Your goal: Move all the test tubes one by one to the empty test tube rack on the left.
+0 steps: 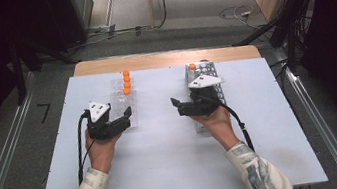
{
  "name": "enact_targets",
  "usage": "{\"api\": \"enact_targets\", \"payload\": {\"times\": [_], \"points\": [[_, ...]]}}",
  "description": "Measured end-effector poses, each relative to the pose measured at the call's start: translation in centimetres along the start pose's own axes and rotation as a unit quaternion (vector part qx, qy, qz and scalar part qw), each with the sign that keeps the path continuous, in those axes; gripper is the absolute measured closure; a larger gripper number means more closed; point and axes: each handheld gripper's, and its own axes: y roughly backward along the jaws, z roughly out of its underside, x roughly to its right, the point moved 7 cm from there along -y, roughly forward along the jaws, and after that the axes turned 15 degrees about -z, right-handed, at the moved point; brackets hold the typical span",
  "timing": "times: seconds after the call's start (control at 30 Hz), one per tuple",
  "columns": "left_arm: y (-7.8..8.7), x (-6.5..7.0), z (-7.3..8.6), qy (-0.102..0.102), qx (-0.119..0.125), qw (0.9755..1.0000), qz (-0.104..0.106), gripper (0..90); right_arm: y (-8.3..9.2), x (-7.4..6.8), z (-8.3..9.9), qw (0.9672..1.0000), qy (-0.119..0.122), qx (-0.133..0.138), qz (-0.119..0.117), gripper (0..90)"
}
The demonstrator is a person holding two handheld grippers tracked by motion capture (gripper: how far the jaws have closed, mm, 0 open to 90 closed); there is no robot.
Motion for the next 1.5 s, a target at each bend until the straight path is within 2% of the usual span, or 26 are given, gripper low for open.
{"api": "enact_targets", "payload": {"times": [0.07, 0.23, 0.37, 0.43, 0.53, 0.67, 0.73, 0.8, 0.87, 1.0, 1.07, 1.33, 1.5], "points": [[0.0, -0.1, -0.1, 0.001, 0.003, 1.0000, 0.002, 26.0, 0.2, 1.2, -0.1, 0.9998, -0.002, 0.002, 0.022, 20.2], [0.1, 0.0, -0.1, 0.001, 0.005, 1.0000, 0.004, 25.4, 0.5, 4.1, -0.2, 0.9981, -0.037, 0.023, 0.042, 21.1], [0.0, 0.1, -0.1, 0.002, 0.005, 1.0000, 0.005, 25.4, -0.1, 5.7, -0.3, 0.9970, -0.037, 0.027, 0.062, 21.2], [0.0, 0.1, -0.1, 0.002, 0.005, 1.0000, 0.005, 25.4, -0.5, 6.3, -0.2, 0.9967, -0.042, 0.024, 0.066, 23.1], [0.0, 0.1, 0.0, 0.000, 0.004, 1.0000, 0.004, 25.5, -1.3, 7.0, -0.1, 0.9961, -0.049, 0.014, 0.073, 31.4], [0.1, 0.1, -0.1, 0.002, 0.006, 1.0000, 0.004, 25.7, -2.2, 8.1, 0.1, 0.9949, -0.060, -0.011, 0.081, 34.7], [0.1, 0.0, -0.1, 0.001, 0.006, 1.0000, 0.003, 25.6, -2.4, 8.7, 0.0, 0.9939, -0.069, -0.012, 0.086, 36.9], [0.1, 0.0, -0.1, 0.003, 0.005, 1.0000, 0.005, 25.7, -2.5, 9.0, -0.2, 0.9937, -0.071, -0.007, 0.086, 39.9], [0.2, 0.1, -0.1, 0.005, 0.005, 0.9999, 0.007, 25.7, -2.7, 9.3, -0.2, 0.9934, -0.068, -0.017, 0.091, 44.0], [0.2, 0.3, -0.1, 0.002, 0.007, 0.9999, 0.009, 25.9, -3.3, 9.9, -0.4, 0.9932, -0.074, -0.028, 0.085, 50.5], [0.2, 0.3, -0.1, 0.002, 0.007, 0.9999, 0.009, 25.9, -3.7, 10.0, -0.4, 0.9925, -0.080, -0.039, 0.084, 52.0], [0.2, 0.2, -0.2, 0.002, 0.008, 0.9999, 0.008, 26.2, -5.0, 10.2, -0.6, 0.9901, -0.071, -0.074, 0.097, 58.4], [0.2, 0.4, -0.1, 0.000, 0.007, 0.9999, 0.010, 26.4, -5.3, 10.5, -0.5, 0.9884, -0.077, -0.083, 0.101, 63.0]]}}
